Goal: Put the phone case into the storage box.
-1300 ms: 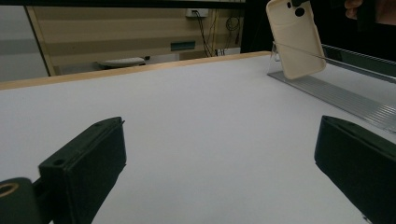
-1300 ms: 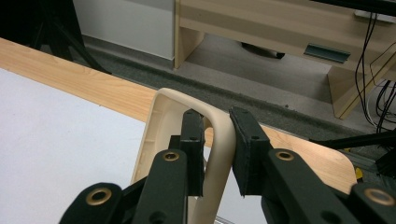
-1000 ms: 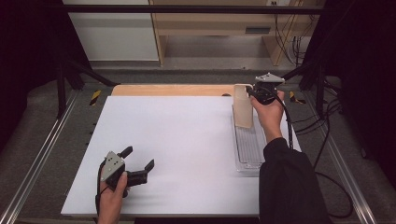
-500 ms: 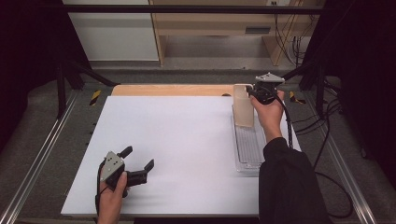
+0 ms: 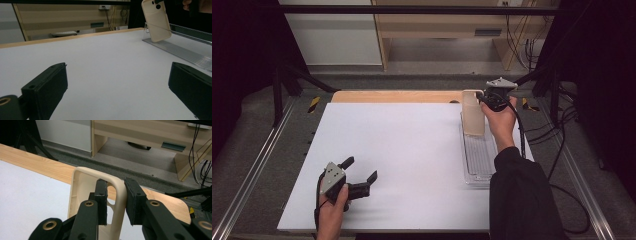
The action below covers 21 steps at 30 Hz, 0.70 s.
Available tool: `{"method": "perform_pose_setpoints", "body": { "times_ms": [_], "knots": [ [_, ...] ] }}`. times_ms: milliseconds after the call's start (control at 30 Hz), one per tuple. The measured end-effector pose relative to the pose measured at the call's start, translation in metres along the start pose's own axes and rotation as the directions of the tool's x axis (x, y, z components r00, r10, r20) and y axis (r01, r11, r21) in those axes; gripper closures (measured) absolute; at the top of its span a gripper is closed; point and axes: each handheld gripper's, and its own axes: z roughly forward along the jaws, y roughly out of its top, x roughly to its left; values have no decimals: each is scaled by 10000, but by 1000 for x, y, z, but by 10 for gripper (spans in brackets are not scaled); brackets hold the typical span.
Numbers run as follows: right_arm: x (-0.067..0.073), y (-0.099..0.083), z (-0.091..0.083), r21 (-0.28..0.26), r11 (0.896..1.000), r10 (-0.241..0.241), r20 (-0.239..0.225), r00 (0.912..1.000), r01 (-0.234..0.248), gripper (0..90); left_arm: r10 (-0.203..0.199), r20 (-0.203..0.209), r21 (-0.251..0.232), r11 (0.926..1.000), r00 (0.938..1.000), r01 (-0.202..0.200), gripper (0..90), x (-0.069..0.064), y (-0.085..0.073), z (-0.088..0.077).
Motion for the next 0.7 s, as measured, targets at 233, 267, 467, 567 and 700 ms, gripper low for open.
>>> {"method": "perform_pose_setpoints", "body": {
  "times_ms": [233, 267, 467, 567, 700],
  "knots": [
    [0, 4, 2, 43, 10000, 73, 52, 10000, -73, 693, -10, 6, 12, 10000, 10000, 10, 21, 1, 0, 0],
    [0, 4, 2, 14, 9999, 103, 53, 9999, -104, 679, -12, 10, 15, 10000, 10000, 12, 21, 1, 0, 0],
    [-1, 5, 1, 30, 9991, 420, 222, 9989, -421, 542, -3, 19, 12, 10000, 10000, 3, 21, 0, 0, 0],
    [-2, 5, 0, 21, 9988, 497, 276, 9984, -498, 513, -5, 24, -8, 10000, 10000, 5, 21, 0, 0, 0],
    [-2, 6, -3, 58, 9981, 608, 336, 9976, -610, 436, -24, 6, -9, 10000, 10000, 24, 21, 0, 0, 0]
  ]
}}
